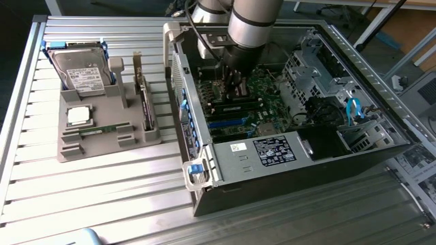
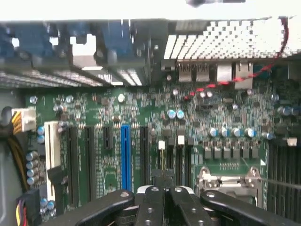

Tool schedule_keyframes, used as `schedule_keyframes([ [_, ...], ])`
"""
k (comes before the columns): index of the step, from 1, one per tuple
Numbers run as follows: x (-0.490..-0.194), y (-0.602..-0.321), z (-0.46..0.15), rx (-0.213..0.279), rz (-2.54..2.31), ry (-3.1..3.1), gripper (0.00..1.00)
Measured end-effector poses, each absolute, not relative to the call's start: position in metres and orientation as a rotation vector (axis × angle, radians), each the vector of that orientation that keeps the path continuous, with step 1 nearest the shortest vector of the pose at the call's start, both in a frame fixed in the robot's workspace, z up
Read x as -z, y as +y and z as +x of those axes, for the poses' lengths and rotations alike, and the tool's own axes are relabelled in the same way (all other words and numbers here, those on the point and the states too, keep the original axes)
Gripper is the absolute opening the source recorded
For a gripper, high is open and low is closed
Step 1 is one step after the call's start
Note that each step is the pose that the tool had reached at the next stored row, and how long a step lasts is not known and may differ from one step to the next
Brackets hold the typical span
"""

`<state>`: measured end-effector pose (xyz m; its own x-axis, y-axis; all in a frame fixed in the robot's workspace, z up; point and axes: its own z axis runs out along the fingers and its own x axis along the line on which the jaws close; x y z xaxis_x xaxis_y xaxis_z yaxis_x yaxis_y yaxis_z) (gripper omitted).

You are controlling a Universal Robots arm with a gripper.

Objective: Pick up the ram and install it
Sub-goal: 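Press down the ram until it locks into place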

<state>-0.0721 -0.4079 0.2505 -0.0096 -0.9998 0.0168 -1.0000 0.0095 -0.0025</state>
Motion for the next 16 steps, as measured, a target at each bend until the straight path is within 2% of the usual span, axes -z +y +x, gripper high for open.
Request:
schedule_keyframes([
  [16,-0.270,-0.408,-0.040,-0.021,2.203,-2.224,0.11],
])
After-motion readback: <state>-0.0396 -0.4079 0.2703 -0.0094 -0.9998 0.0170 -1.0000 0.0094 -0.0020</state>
